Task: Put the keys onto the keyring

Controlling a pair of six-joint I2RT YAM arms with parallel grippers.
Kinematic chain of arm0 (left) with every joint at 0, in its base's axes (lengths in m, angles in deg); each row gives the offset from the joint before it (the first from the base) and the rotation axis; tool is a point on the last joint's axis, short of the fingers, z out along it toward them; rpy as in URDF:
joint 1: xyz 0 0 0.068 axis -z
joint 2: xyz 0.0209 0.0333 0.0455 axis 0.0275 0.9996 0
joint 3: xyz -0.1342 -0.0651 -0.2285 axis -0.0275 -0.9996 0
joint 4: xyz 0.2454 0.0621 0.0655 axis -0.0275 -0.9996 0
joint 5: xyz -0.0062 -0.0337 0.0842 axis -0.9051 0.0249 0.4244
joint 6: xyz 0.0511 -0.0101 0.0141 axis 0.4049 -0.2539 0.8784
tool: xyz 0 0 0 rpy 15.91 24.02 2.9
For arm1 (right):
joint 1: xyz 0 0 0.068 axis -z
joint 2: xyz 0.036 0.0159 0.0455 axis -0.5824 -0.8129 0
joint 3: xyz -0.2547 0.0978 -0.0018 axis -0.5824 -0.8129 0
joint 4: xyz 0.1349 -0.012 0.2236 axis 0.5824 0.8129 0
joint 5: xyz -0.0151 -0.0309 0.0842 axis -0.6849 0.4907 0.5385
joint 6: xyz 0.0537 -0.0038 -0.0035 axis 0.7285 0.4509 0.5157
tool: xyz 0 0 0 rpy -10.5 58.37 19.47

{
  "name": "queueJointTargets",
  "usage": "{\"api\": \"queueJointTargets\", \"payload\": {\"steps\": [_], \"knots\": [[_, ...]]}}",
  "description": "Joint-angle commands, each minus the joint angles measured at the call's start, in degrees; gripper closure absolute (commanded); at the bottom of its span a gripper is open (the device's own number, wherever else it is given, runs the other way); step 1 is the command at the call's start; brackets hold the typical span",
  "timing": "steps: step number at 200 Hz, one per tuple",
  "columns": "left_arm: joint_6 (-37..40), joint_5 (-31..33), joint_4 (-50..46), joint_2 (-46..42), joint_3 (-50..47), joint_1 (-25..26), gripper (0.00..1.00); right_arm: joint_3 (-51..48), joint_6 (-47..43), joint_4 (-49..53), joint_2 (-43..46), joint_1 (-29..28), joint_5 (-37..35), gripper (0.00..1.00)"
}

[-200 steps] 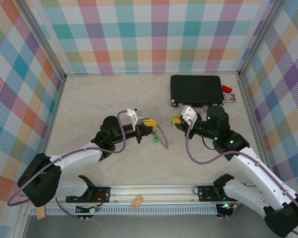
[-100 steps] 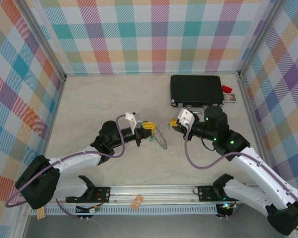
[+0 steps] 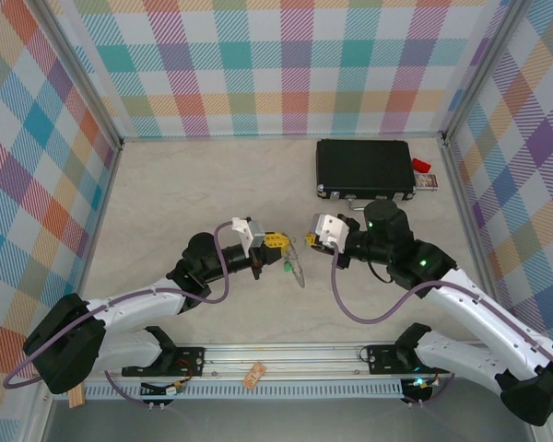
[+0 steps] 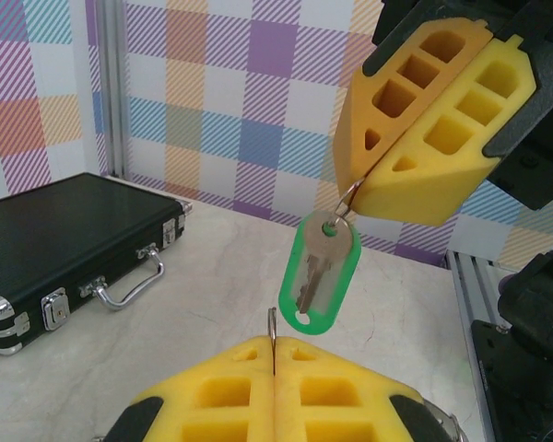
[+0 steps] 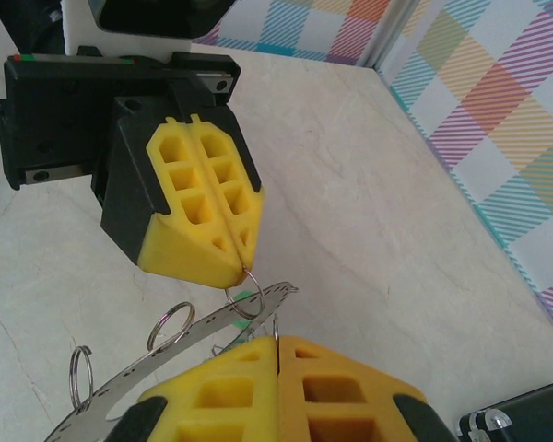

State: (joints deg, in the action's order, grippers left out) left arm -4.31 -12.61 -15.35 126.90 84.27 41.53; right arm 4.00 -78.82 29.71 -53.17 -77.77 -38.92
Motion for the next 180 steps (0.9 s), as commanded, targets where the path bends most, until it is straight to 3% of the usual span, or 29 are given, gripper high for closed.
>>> {"api": "queueJointTargets", "payload": {"steps": [1,180], "knots": [[1.2,0.7,3.5,-1.9,-0.5,1.0,1.00,1.6,-1.9,1.0,-0.6,-1.5,-1.5,1.00],[2.5,1.1,1.4,-4.6,-0.8,2.7,1.00,3.6,-1.5,2.6,-3.1,-3.8,-3.9,1.00]]}}
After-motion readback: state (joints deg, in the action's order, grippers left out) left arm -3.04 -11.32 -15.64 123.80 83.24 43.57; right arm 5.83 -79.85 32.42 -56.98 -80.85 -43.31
